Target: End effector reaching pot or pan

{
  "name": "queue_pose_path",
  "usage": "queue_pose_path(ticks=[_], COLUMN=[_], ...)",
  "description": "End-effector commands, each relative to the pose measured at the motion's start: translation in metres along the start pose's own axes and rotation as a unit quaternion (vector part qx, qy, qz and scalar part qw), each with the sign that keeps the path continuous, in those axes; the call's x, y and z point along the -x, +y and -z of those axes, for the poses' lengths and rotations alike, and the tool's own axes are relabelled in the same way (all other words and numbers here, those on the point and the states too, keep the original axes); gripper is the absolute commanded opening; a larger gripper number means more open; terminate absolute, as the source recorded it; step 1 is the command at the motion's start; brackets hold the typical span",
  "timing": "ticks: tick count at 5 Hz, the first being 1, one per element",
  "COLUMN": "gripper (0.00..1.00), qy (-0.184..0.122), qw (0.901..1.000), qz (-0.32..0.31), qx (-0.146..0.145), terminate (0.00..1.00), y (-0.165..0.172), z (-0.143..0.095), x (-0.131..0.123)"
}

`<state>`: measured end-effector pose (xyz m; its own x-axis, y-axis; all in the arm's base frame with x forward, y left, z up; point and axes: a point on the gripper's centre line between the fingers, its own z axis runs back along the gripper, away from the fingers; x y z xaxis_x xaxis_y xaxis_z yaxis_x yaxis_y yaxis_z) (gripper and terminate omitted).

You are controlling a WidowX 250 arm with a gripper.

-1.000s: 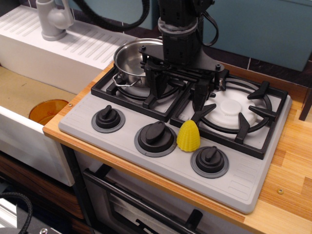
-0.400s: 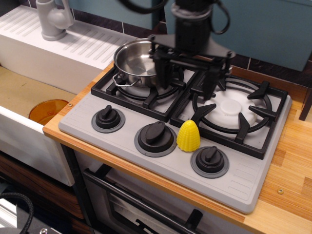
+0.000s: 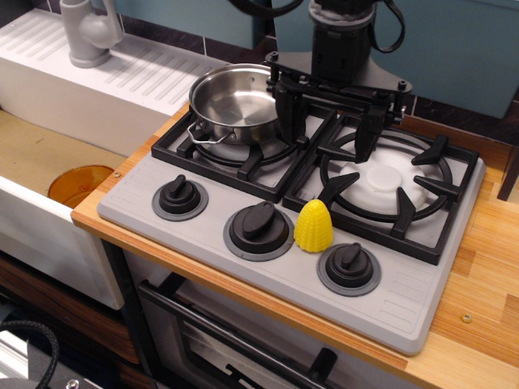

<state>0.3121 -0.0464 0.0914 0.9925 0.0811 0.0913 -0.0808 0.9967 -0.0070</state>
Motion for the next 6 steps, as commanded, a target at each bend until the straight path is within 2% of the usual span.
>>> queue_pose_path(ticks=[1, 3, 4, 5, 6], gripper=[1.0, 1.0, 1.0, 1.0, 1.0], qy=[-0.033, -0.057, -0.06, -0.061, -0.062], qw=[0.9994, 0.9975, 0.9972, 0.9972, 0.9965], qz=[0.01, 0.035, 0.039, 0.042, 0.054], qx=[-0.007, -0.025, -0.021, -0.011, 0.015], terminate=[0.0, 0.0, 0.0, 0.0, 0.0], y=[0.014, 0.038, 0.04, 0.037, 0.032], z=[-0.015, -0.005, -0.001, 0.005, 0.021], x=[-0.029, -0.045, -0.046, -0.047, -0.052])
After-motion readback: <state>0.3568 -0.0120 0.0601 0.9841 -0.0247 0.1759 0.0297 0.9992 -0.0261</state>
